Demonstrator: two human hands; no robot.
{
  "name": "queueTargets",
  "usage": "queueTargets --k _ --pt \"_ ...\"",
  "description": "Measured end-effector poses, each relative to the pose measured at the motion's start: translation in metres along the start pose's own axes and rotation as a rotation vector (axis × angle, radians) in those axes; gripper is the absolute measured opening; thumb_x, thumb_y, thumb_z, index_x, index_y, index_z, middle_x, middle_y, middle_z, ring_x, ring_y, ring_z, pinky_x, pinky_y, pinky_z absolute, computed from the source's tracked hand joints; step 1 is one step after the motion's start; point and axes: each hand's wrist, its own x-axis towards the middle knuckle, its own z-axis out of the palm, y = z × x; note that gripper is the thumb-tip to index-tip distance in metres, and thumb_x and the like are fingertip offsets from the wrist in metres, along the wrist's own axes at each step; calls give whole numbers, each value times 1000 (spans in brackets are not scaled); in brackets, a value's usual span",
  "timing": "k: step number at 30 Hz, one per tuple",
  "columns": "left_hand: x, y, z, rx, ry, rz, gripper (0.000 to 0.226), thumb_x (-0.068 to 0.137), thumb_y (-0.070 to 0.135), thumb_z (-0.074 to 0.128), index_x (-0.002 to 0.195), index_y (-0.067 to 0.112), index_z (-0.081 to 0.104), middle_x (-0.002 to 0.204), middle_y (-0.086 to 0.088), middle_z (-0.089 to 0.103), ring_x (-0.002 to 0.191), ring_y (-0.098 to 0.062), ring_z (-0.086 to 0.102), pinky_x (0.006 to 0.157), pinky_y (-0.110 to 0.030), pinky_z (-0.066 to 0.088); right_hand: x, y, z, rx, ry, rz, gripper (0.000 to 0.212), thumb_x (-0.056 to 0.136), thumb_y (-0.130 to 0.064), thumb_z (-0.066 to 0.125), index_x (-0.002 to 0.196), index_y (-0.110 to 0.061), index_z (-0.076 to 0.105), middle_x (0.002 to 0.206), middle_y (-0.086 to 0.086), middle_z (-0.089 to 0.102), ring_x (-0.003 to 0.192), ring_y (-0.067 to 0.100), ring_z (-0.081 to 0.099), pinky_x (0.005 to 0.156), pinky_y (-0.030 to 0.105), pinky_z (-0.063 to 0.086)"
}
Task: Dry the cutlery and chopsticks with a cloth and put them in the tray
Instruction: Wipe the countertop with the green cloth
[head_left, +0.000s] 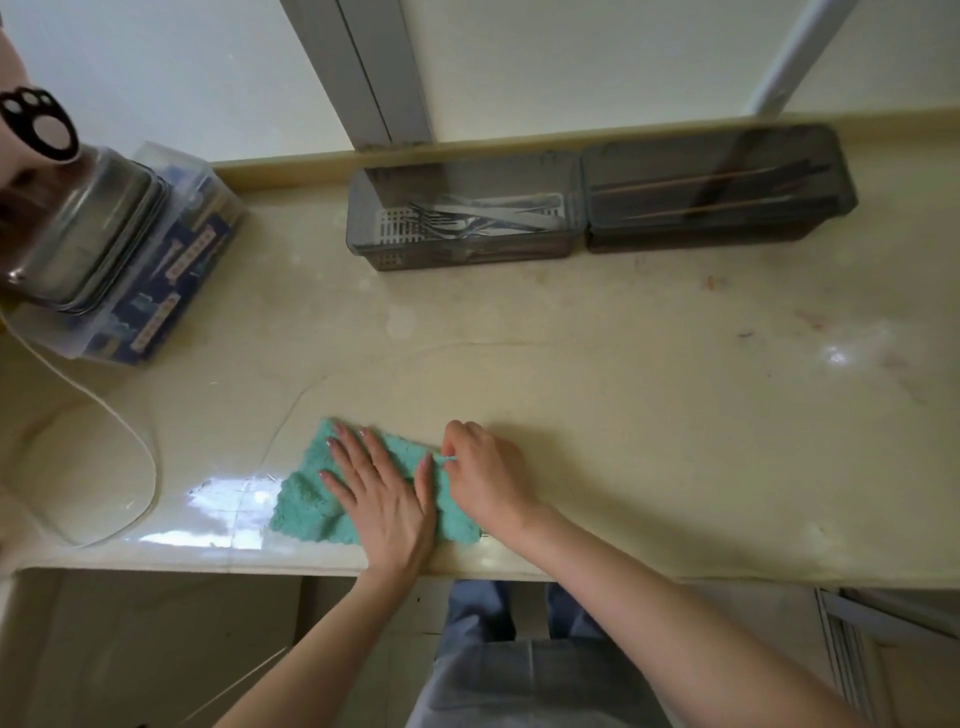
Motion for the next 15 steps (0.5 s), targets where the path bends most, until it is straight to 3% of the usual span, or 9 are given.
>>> queueTargets --k 3,8,15 --pt "-14 25 5 53 -44 173 90 90 65 9 147 -4 6 155 -25 -3 144 -36 -5 115 -54 -2 -21 32 -13 20 81 85 11 88 -15 51 97 -13 57 104 7 64 93 32 61 75 35 44" --pt "-8 80 14 98 -95 441 94 89 69 8 147 -5 8 155 -24 0 145 -36 -2 115 -56 5 -51 82 -31 21 316 201 12 75 -6 64 78 -16 57 78 3 65 69 30 63 57 34 46" --pt "-6 152 29 144 -171 724 91 90 67 10 147 -4 8 155 -22 -2 144 -35 -5 115 -55 5 -84 136 -58 71 523 304 17 79 0 64 84 -13 55 78 2 62 72 27 60 60 36 47"
